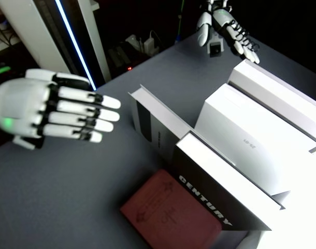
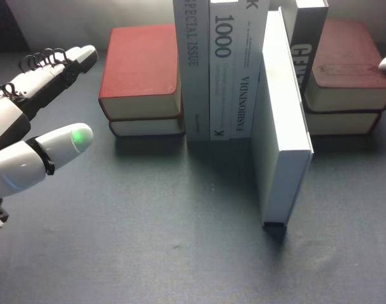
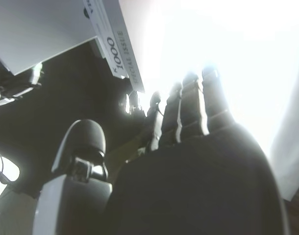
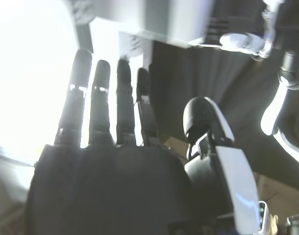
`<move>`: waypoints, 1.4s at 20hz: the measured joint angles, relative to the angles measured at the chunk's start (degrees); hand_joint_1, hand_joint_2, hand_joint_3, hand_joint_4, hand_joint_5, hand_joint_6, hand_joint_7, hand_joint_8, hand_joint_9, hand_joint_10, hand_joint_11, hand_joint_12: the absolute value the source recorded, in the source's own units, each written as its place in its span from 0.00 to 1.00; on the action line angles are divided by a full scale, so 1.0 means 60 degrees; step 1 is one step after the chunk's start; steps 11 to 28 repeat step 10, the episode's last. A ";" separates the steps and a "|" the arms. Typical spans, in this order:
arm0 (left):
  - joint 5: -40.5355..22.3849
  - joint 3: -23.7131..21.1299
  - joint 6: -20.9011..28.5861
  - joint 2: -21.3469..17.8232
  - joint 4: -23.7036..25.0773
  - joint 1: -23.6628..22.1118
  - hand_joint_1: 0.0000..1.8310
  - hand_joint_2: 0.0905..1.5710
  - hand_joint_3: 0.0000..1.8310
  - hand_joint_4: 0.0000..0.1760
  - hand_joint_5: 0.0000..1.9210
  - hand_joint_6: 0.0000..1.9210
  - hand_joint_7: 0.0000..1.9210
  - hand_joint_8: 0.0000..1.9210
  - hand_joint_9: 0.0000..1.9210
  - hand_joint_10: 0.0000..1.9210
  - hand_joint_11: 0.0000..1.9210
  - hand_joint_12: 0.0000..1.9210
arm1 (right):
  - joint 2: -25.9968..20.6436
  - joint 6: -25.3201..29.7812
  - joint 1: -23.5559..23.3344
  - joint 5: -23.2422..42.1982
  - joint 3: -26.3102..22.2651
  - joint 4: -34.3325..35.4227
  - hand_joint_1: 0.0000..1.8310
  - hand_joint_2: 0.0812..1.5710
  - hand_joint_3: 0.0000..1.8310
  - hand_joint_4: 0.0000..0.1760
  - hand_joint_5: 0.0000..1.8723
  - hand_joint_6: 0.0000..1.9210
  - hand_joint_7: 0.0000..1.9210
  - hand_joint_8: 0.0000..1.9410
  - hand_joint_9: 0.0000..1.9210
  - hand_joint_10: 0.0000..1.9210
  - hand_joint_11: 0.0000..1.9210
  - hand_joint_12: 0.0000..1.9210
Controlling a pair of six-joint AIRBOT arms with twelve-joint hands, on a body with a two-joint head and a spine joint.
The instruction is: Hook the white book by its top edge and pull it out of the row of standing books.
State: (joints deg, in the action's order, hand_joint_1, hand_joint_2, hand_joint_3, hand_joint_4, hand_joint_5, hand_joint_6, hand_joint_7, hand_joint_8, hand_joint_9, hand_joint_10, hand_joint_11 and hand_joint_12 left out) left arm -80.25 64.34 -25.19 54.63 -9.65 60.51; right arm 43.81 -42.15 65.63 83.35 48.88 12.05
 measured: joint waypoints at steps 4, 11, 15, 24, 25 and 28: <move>-0.0357 -0.0040 -0.0131 -0.0098 -0.0324 0.0142 0.11 0.88 0.00 0.78 0.00 0.00 0.00 0.00 0.00 0.00 0.00 0.00 | -0.0160 -0.0248 0.0168 0.0459 -0.0007 0.0503 0.10 0.95 0.00 0.35 0.00 0.00 0.00 0.00 0.00 0.00 0.00 0.00; -0.1147 -0.0109 -0.0299 -0.0164 -0.0630 0.0273 0.10 0.87 0.00 0.64 0.00 0.00 0.00 0.00 0.00 0.00 0.00 0.00 | -0.0503 -0.0382 0.0178 0.1377 -0.0007 0.0827 0.09 0.95 0.00 0.00 0.00 0.00 0.00 0.00 0.00 0.00 0.00 0.00; -0.1147 -0.0109 -0.0299 -0.0164 -0.0630 0.0273 0.10 0.87 0.00 0.64 0.00 0.00 0.00 0.00 0.00 0.00 0.00 0.00 | -0.0503 -0.0382 0.0178 0.1377 -0.0007 0.0827 0.09 0.95 0.00 0.00 0.00 0.00 0.00 0.00 0.00 0.00 0.00 0.00; -0.1147 -0.0109 -0.0299 -0.0164 -0.0630 0.0273 0.10 0.87 0.00 0.64 0.00 0.00 0.00 0.00 0.00 0.00 0.00 0.00 | -0.0503 -0.0382 0.0178 0.1377 -0.0007 0.0827 0.09 0.95 0.00 0.00 0.00 0.00 0.00 0.00 0.00 0.00 0.00 0.00; -0.1147 -0.0109 -0.0299 -0.0164 -0.0630 0.0273 0.10 0.87 0.00 0.64 0.00 0.00 0.00 0.00 0.00 0.00 0.00 0.00 | -0.0503 -0.0382 0.0178 0.1377 -0.0007 0.0827 0.09 0.95 0.00 0.00 0.00 0.00 0.00 0.00 0.00 0.00 0.00 0.00; -0.1147 -0.0109 -0.0299 -0.0164 -0.0630 0.0273 0.10 0.87 0.00 0.64 0.00 0.00 0.00 0.00 0.00 0.00 0.00 0.00 | -0.0503 -0.0382 0.0178 0.1377 -0.0007 0.0827 0.09 0.95 0.00 0.00 0.00 0.00 0.00 0.00 0.00 0.00 0.00 0.00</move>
